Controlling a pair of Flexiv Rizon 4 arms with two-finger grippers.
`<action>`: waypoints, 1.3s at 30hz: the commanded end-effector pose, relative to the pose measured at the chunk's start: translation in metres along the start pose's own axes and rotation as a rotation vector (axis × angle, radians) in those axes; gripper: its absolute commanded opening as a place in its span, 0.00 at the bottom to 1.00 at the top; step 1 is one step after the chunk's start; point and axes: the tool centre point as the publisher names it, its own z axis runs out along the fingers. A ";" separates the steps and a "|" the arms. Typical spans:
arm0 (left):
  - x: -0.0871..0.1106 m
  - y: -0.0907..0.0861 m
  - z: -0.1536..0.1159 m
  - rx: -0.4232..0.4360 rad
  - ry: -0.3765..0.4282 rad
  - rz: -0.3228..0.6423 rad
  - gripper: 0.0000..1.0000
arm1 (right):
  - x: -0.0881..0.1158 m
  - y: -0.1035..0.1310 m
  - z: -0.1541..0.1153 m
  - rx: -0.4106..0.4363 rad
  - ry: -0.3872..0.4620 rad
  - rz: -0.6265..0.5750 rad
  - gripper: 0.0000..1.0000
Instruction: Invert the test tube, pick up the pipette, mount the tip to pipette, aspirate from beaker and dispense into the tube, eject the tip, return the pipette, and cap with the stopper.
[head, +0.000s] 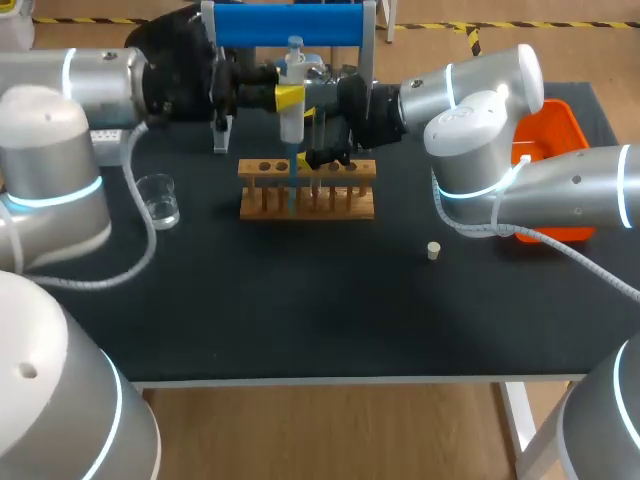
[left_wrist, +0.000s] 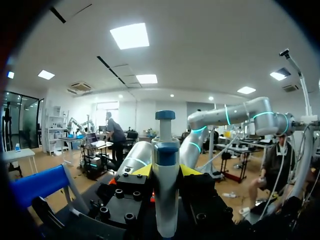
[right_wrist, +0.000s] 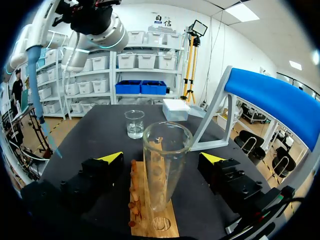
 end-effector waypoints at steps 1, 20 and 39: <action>0.001 0.010 0.011 0.039 -0.046 0.001 0.00 | 0.000 0.001 -0.001 0.003 0.002 0.000 1.00; -0.001 0.020 0.015 0.066 -0.075 0.000 0.00 | 0.000 0.001 -0.001 0.003 0.002 0.000 1.00; -0.001 0.020 0.015 0.066 -0.075 0.000 0.00 | 0.002 0.005 -0.021 0.000 -0.010 -0.023 1.00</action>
